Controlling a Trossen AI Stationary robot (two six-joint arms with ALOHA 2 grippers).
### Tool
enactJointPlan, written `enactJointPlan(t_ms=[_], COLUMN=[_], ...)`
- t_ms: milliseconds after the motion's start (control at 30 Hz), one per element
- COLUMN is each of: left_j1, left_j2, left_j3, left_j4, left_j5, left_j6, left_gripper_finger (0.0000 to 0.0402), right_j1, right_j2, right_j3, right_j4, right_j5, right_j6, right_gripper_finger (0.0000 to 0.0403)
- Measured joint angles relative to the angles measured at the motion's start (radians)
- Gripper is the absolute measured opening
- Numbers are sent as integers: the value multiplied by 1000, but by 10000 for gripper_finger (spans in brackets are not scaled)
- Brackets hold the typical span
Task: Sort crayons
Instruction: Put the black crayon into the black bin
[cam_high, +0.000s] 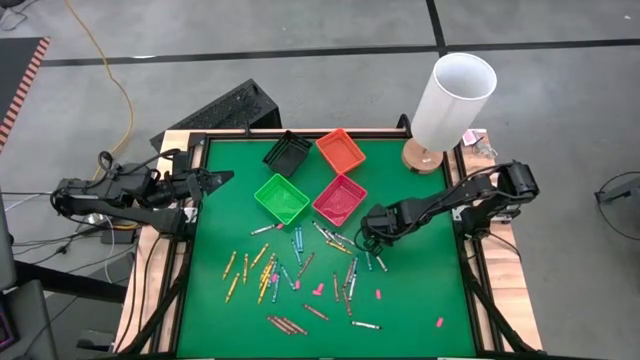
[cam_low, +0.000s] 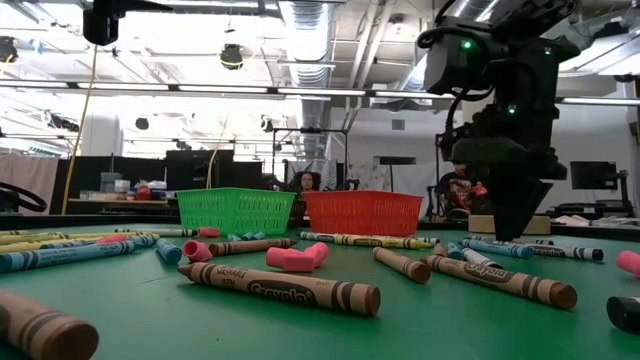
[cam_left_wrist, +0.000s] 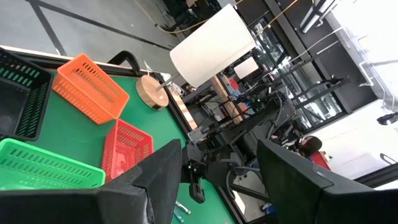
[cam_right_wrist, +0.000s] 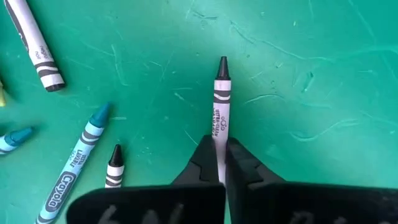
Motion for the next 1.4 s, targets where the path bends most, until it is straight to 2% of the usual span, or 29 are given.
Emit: enactJointPlan(t_ms=[467,667,900,1100,1400], left_j1=[0,0,0,0,0], left_j2=[0,0,0,0,0], left_j3=[0,0,0,0,0], left_j4=[0,0,0,-1,-1], left_j5=[0,0,0,-8,-52], left_j6=[0,1,1,2,2], left_gripper_finger=[199,199,199,199,199], right_j1=[-29,-68,-145,-248,-385], right_j2=[6,5,4,5,5], right_j3=[152,263,427,513,521], right_j4=[-81,-145,-137,-52,166], right_j5=[20,21,21,23,17], right_j6=[-42,-107,-212,-312,-352], right_gripper_finger=[2,2,2,1,1])
